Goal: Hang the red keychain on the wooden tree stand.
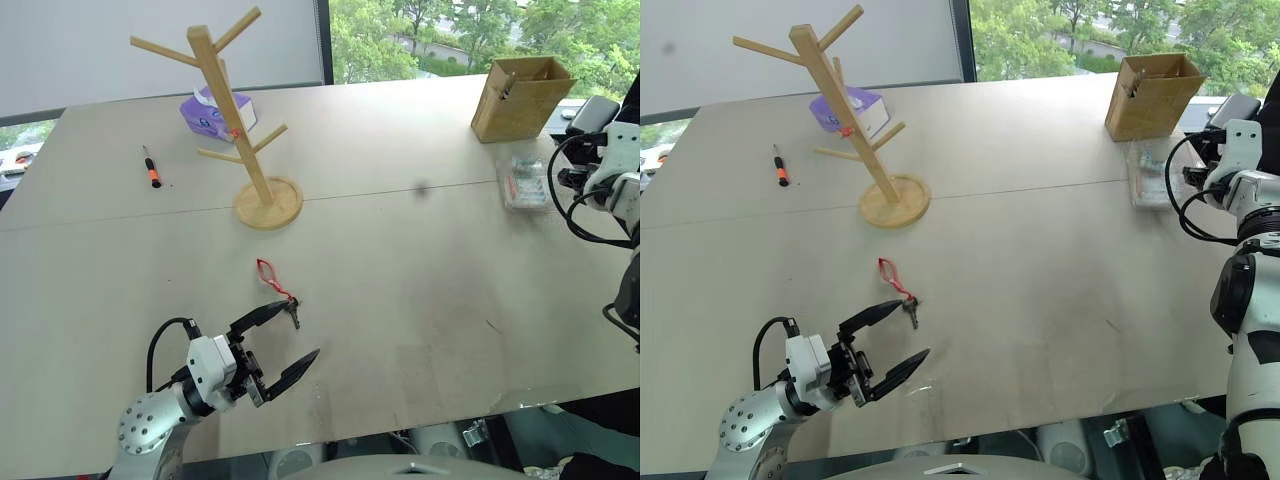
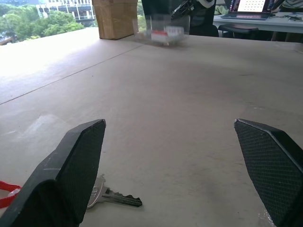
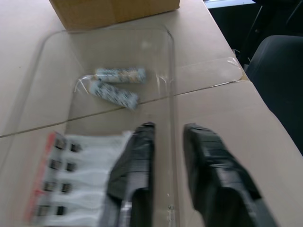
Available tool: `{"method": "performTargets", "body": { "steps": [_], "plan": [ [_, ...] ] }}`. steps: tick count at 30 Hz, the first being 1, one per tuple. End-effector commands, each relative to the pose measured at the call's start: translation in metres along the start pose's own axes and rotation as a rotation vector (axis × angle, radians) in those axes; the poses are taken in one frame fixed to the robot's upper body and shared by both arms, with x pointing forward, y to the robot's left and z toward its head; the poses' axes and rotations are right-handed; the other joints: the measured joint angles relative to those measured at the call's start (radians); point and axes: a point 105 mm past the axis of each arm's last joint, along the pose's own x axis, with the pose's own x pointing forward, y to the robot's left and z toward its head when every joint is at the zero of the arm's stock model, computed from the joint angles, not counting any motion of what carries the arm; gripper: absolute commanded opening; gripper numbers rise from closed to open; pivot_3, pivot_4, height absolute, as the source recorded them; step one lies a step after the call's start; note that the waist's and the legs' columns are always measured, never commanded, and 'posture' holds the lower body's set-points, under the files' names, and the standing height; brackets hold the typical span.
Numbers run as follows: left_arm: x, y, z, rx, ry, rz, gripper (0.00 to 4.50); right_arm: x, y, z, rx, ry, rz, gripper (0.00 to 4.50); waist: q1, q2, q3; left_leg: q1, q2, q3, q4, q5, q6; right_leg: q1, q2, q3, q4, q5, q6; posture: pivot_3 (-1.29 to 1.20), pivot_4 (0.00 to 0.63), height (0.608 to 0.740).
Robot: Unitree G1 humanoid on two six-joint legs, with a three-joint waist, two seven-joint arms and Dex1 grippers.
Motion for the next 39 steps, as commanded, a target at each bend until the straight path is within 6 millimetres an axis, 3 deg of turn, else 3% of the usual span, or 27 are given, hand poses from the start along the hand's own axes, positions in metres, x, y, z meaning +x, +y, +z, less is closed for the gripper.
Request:
{"method": "performTargets", "body": {
  "steps": [1,3,5,8,11,15,21,25,32,39],
  "plan": [
    [0.000,0.000,0.004,0.000,-0.017,0.004,4.50,-0.006,0.001,0.023,-0.009,-0.073,0.011,2.73,0.001,0.000,0.000,0.000,0.000,0.000,0.000,0.000,0.000,0.000,0.000,0.000,0.000,0.000,0.000,0.00,0.150,0.740],
    [0.000,0.000,0.004,-0.001,-0.016,0.004,4.50,-0.006,0.001,0.024,-0.010,-0.079,0.016,3.68,0.001,0.000,0.000,0.000,0.000,0.000,0.000,0.000,0.000,0.000,0.000,0.000,0.000,0.000,0.000,0.00,0.150,0.740],
    [-0.001,0.001,0.004,0.000,-0.015,0.011,4.50,-0.009,0.007,0.041,-0.030,-0.171,0.057,4.48,0.001,0.000,0.000,0.000,0.000,0.000,0.000,0.000,0.000,0.000,0.000,0.000,0.000,0.000,0.000,0.00,0.150,0.740],
    [-0.001,0.002,0.004,-0.008,-0.015,0.032,4.50,-0.017,0.027,0.065,-0.113,-0.302,0.213,4.48,-0.001,0.001,0.000,0.000,0.000,0.000,0.000,0.000,0.000,0.000,0.000,0.001,0.000,0.000,0.000,0.00,0.150,0.740],
    [-0.002,0.002,0.004,-0.021,-0.016,0.063,4.50,-0.029,0.056,0.070,-0.186,-0.382,0.466,4.48,-0.001,0.001,0.000,0.000,0.001,0.000,0.000,0.000,0.000,0.000,0.001,0.001,0.000,0.000,0.000,0.00,0.150,0.740],
    [-0.003,0.025,0.005,-0.102,-0.036,0.331,4.50,-0.070,0.102,0.022,-0.433,-0.481,0.935,4.48,0.015,-0.004,-0.003,0.000,0.003,-0.003,0.000,0.000,0.000,0.003,0.001,-0.002,-0.001,0.000,0.000,0.00,0.150,0.740],
    [-0.008,0.050,0.003,-0.188,0.048,0.748,4.50,-0.116,0.128,-0.061,-0.585,-0.332,1.249,4.48,0.036,0.000,0.000,0.000,0.000,-0.005,0.002,0.000,0.000,0.005,-0.005,-0.004,-0.001,0.001,0.002,0.00,0.150,0.740],
    [-0.008,0.057,-0.002,-0.224,0.160,0.933,4.50,-0.142,0.133,-0.097,-0.603,-0.327,1.399,4.48,0.031,-0.002,0.000,0.000,0.001,-0.011,0.012,0.000,0.001,0.010,-0.001,-0.008,-0.001,-0.001,0.008,0.00,0.150,0.740],
    [0.000,0.061,-0.013,-0.333,0.241,1.026,4.50,-0.150,0.126,-0.131,-0.707,-0.291,1.445,4.48,0.031,-0.003,0.000,0.002,0.000,-0.020,0.015,0.000,0.000,0.016,0.003,-0.008,0.000,-0.002,0.003,0.00,0.150,0.740],
    [0.012,0.066,-0.019,-0.332,0.313,1.037,4.50,-0.149,0.130,-0.130,-0.714,-0.324,1.431,4.48,0.036,-0.004,0.001,0.002,-0.002,-0.021,0.015,0.000,0.000,0.016,0.003,-0.008,-0.001,0.001,0.004,0.00,0.150,0.740]
  ]
}}
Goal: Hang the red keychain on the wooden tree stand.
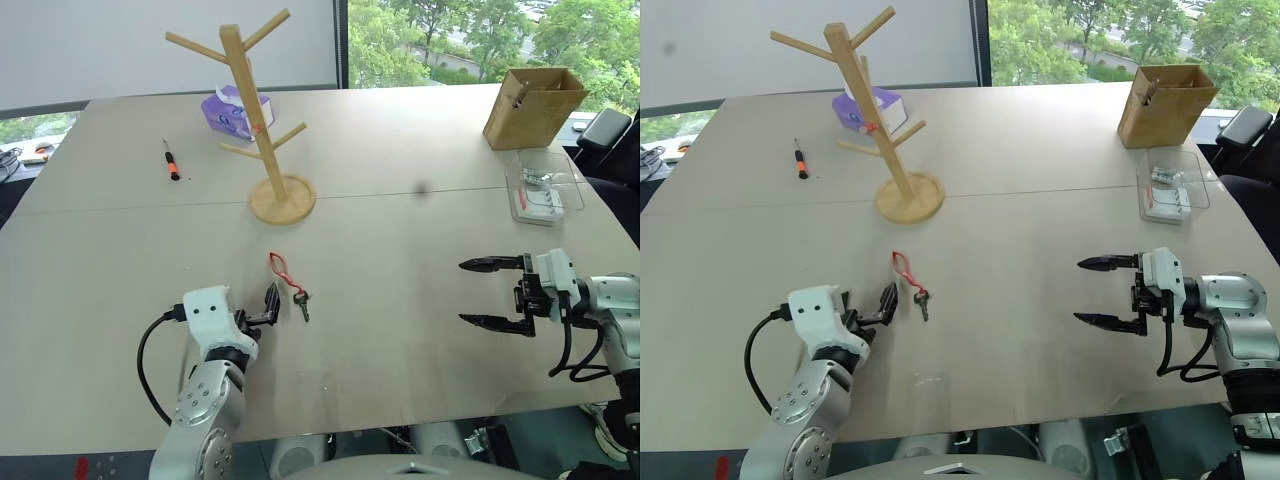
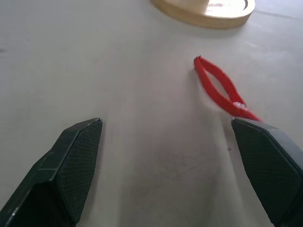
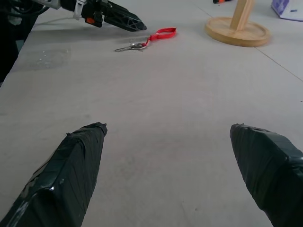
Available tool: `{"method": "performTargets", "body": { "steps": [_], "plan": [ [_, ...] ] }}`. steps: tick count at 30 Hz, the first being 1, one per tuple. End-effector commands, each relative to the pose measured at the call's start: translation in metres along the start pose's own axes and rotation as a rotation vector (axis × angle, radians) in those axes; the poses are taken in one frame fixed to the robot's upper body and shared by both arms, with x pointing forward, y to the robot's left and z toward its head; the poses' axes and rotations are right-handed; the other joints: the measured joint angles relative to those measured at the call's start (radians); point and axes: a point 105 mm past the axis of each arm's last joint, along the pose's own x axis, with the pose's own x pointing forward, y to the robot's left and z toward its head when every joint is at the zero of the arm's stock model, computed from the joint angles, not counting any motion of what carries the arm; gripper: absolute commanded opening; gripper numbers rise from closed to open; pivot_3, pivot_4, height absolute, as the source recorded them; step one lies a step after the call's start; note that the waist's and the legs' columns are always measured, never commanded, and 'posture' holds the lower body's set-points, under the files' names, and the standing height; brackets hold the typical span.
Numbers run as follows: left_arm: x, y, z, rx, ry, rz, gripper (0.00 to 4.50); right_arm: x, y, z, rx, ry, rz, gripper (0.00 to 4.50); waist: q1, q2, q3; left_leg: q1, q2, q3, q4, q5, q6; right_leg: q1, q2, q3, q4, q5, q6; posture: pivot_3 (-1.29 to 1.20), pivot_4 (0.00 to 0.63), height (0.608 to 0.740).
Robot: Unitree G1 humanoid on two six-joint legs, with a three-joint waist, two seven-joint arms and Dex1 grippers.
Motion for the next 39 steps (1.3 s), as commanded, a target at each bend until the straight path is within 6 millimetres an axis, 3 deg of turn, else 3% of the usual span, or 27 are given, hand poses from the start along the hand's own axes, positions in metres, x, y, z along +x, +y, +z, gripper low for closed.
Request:
{"method": "performTargets", "body": {
  "steps": [1,4,6,15,26,39],
  "plan": [
    [0.006,-0.004,0.012,0.023,-0.021,0.008,4.50,-0.001,0.006,0.007,-0.042,-0.015,0.050,4.48,0.004,0.000,0.000,0.000,0.000,0.000,0.000,0.000,0.000,0.000,0.000,0.000,0.000,0.000,0.000,0.00,0.150,0.740],
    [0.006,-0.020,0.045,0.004,-0.144,-0.031,4.50,-0.005,0.012,0.005,-0.044,-0.003,0.047,4.48,0.017,0.000,0.000,0.000,0.000,-0.001,0.001,0.000,0.000,0.000,0.000,-0.001,0.000,-0.001,0.000,0.00,0.150,0.740],
    [0.001,-0.022,0.050,0.005,-0.161,-0.047,4.50,-0.007,0.014,0.003,-0.040,0.004,0.037,4.48,0.020,-0.001,0.000,0.000,0.000,-0.001,0.001,0.000,0.000,0.000,0.000,-0.001,0.000,0.000,-0.001,0.00,0.150,0.740],
    [0.000,-0.030,0.031,0.084,-0.004,-0.119,4.50,-0.010,0.017,0.000,-0.042,0.014,0.016,4.48,0.021,-0.001,0.000,0.000,0.000,-0.002,0.001,0.000,0.000,0.001,0.000,-0.001,0.000,-0.002,-0.002,0.00,0.150,0.740],
    [0.006,-0.039,0.024,0.092,0.057,-0.143,4.50,-0.010,0.018,0.005,-0.034,0.011,0.023,4.48,0.021,-0.001,0.000,0.000,0.000,-0.003,0.001,0.000,0.000,0.001,0.000,0.000,0.000,-0.002,-0.003,0.00,0.150,0.740],
    [0.016,-0.033,0.018,0.175,0.135,-0.084,4.50,-0.003,0.013,0.009,-0.032,-0.008,0.021,4.48,0.021,-0.001,0.000,0.000,-0.001,-0.003,0.001,0.000,0.000,0.001,0.000,0.000,0.000,-0.002,-0.003,0.00,0.150,0.740]
  ]
}}
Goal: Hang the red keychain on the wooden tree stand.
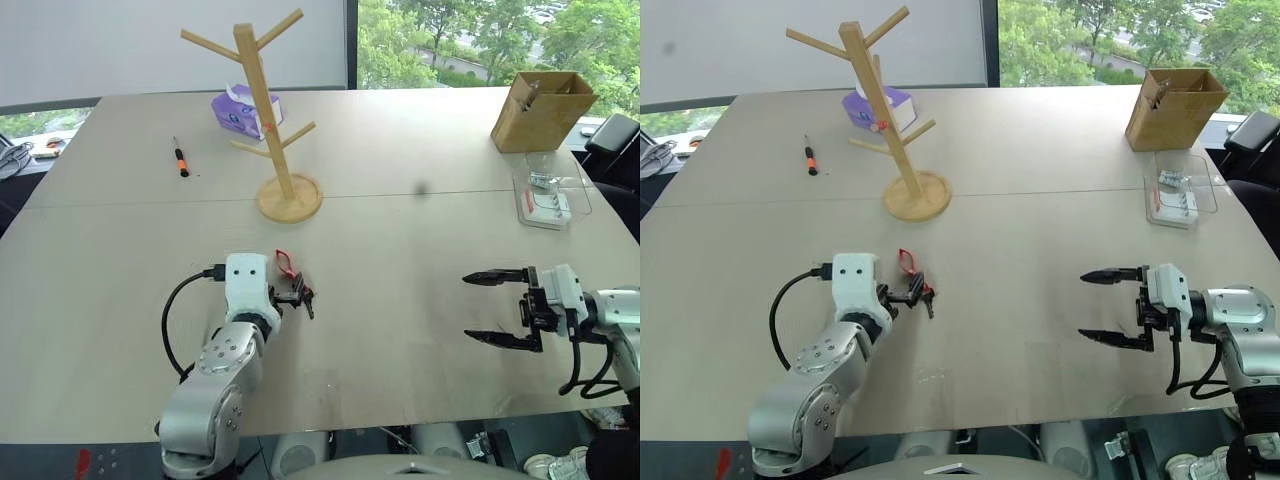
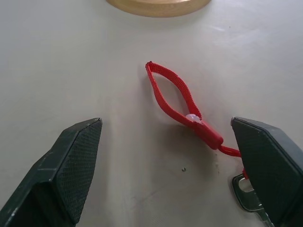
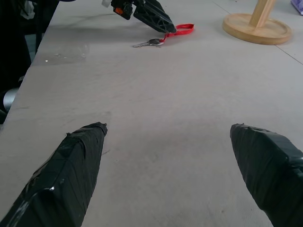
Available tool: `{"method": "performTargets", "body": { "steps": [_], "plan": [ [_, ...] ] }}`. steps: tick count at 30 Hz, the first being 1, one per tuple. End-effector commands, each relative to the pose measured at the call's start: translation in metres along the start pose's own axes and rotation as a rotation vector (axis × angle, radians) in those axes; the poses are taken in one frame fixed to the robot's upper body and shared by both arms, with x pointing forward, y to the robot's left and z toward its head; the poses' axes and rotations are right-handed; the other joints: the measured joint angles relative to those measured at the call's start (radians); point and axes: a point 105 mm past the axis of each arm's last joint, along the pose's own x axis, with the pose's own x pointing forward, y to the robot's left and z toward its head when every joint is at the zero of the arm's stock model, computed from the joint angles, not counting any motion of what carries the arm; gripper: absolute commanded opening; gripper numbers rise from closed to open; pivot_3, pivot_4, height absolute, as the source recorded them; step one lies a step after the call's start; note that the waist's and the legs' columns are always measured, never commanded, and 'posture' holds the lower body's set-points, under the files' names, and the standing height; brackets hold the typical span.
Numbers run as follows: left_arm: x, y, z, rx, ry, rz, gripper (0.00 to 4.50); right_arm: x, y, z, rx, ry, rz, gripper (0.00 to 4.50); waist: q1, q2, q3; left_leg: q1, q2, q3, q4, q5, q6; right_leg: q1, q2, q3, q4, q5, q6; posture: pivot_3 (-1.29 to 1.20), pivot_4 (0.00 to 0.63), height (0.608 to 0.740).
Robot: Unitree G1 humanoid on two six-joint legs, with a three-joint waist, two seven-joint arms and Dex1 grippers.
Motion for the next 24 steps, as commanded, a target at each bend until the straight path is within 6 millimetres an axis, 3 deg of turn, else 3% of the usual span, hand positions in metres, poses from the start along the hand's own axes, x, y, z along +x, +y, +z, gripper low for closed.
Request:
{"method": "performTargets", "body": {
  "steps": [1,11,21,24],
  "plan": [
    [-0.0002,-0.0001,0.0029,0.014,-0.005,0.003,4.50,0.0022,-0.0035,0.0117,-0.047,-0.027,0.003,4.48,0.000,0.000,0.000,0.000,0.000,0.000,0.000,0.000,0.000,0.000,0.000,0.000,0.000,0.000,0.000,0.00,0.150,0.740],
    [0.0009,-0.0019,-0.0021,0.006,0.029,-0.012,4.50,0.0040,-0.0056,0.0133,-0.049,-0.034,-0.007,4.48,0.000,0.000,0.000,0.000,0.000,0.000,0.000,0.000,0.000,0.000,0.000,0.000,0.000,0.000,0.000,0.00,0.150,0.740],
    [0.0024,-0.0008,0.0021,-0.005,0.015,-0.006,0.07,0.0041,-0.0085,0.0131,-0.049,-0.032,-0.019,4.50,0.000,0.000,0.000,0.000,0.000,0.000,0.000,0.000,0.000,0.000,0.000,0.000,0.000,0.000,0.000,0.00,0.150,0.740],
    [0.0027,-0.0002,0.0030,-0.008,0.013,-0.004,0.07,0.0047,-0.0095,0.0128,-0.050,-0.033,-0.021,4.50,0.000,0.000,0.000,0.000,0.000,0.000,0.000,0.000,0.000,0.000,0.000,0.000,0.000,0.001,0.000,0.00,0.150,0.740]
  ]
}}
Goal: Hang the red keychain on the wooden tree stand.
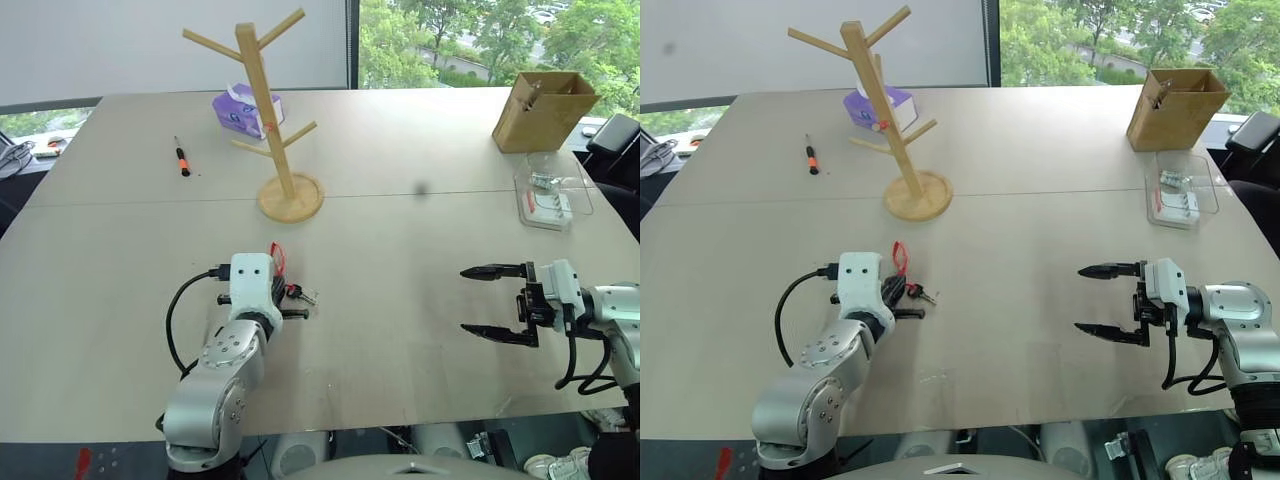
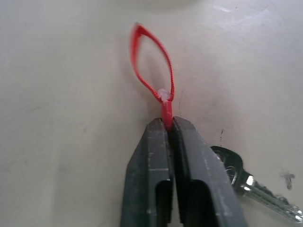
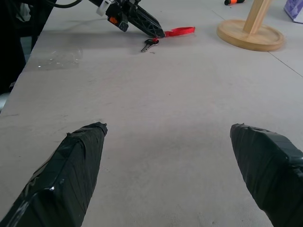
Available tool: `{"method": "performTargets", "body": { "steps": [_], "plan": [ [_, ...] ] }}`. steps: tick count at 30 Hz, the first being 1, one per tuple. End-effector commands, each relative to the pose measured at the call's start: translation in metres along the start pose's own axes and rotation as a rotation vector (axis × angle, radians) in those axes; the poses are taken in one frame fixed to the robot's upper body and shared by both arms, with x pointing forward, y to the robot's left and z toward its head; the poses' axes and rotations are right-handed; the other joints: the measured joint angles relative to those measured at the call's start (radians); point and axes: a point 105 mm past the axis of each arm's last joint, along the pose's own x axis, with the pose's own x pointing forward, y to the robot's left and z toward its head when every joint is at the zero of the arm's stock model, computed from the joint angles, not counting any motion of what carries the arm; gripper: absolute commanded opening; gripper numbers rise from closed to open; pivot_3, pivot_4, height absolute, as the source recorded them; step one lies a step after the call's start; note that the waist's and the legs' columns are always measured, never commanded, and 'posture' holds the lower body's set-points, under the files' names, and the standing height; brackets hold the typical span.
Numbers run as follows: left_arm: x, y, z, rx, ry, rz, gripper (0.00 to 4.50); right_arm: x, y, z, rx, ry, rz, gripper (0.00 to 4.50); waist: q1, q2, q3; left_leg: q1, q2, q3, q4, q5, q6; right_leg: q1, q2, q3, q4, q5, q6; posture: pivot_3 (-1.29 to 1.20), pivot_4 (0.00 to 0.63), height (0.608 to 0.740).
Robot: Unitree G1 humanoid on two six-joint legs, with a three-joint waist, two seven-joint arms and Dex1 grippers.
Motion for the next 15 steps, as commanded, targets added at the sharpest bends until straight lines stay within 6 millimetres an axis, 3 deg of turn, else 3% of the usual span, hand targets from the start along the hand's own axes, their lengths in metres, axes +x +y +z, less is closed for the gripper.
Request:
{"method": "performTargets", "body": {
  "steps": [1,8,12,15],
  "plan": [
    [0.000,0.001,0.005,0.002,-0.018,0.003,0.07,0.002,-0.005,0.009,-0.039,-0.020,-0.004,4.50,0.000,0.000,0.000,0.000,0.000,0.000,0.000,0.000,0.000,0.000,0.000,0.000,0.000,0.000,0.000,0.00,0.150,0.740],
    [-0.003,0.000,0.011,-0.037,-0.060,-0.025,0.07,0.002,-0.007,0.015,-0.041,-0.043,-0.016,4.50,0.000,0.000,0.000,0.000,0.000,0.000,0.000,0.000,0.000,0.000,0.000,0.000,0.000,0.000,0.000,0.00,0.150,0.740],
    [-0.019,0.007,0.039,-0.047,-0.285,-0.059,0.07,-0.001,-0.016,0.040,-0.007,-0.125,-0.043,4.50,-0.003,0.000,0.000,0.000,0.001,0.000,0.000,0.000,0.000,0.000,0.000,0.000,0.000,0.001,-0.002,0.00,0.150,0.740],
    [-0.045,0.005,0.070,0.009,-0.551,-0.143,0.07,-0.006,-0.030,0.073,0.019,-0.216,-0.088,4.50,-0.002,0.000,0.001,0.000,0.002,0.000,0.000,0.000,0.000,0.000,0.000,0.000,0.000,0.001,-0.003,0.00,0.150,0.740]
  ]
}}
